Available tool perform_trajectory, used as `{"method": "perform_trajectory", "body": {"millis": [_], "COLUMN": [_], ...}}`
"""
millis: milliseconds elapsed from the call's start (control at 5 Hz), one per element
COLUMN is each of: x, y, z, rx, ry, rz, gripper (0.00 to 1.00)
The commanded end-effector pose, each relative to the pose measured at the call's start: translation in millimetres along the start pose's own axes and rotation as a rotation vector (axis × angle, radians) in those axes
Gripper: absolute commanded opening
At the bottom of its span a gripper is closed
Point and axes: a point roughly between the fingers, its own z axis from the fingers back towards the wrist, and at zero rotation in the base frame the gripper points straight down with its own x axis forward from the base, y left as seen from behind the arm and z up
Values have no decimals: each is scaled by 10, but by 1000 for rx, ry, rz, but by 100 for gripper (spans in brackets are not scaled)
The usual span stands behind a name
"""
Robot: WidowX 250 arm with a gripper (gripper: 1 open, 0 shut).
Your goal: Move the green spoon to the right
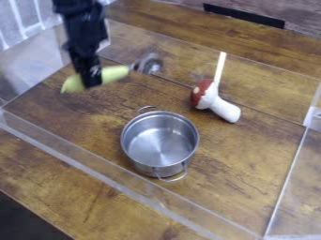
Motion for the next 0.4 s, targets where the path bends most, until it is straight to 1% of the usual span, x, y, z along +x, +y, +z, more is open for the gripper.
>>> {"method": "perform_trajectory", "body": {"millis": [0,200], "x": [458,715], "y": [-42,-171], "z": [469,499], "rx": [83,99], "ry": [-100,-133], "rz": [34,110], "gripper": [0,0]}}
